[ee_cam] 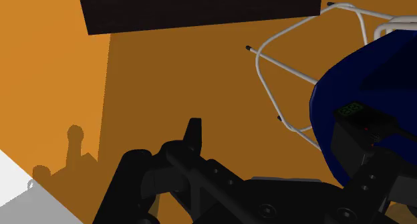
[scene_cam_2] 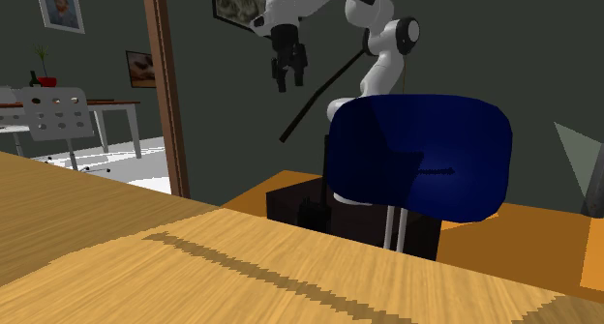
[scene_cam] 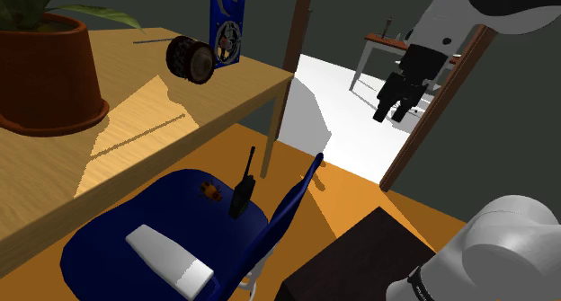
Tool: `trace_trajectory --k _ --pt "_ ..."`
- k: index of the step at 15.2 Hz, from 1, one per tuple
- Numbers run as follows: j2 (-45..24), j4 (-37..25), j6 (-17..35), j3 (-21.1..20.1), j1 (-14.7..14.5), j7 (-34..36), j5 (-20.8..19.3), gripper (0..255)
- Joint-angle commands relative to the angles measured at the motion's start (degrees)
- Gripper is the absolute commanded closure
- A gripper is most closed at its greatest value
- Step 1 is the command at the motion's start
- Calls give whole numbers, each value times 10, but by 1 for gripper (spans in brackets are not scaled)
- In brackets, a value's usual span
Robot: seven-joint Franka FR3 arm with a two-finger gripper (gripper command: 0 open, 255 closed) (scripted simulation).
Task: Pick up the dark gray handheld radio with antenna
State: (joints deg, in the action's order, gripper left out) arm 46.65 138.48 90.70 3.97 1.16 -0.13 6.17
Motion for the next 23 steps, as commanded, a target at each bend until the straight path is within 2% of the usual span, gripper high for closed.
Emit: trace_trajectory --k 1,7,14,18,23 --pt "0 0 0 0 0 0 0 0" --pt "-17 35 49 -105 9 186 69 0" --pt "-101 24 124 -226 24 397 135 0" --pt "-176 -6 172 -295 46 515 154 0" --pt "-294 -61 234 -363 69 676 139 0"
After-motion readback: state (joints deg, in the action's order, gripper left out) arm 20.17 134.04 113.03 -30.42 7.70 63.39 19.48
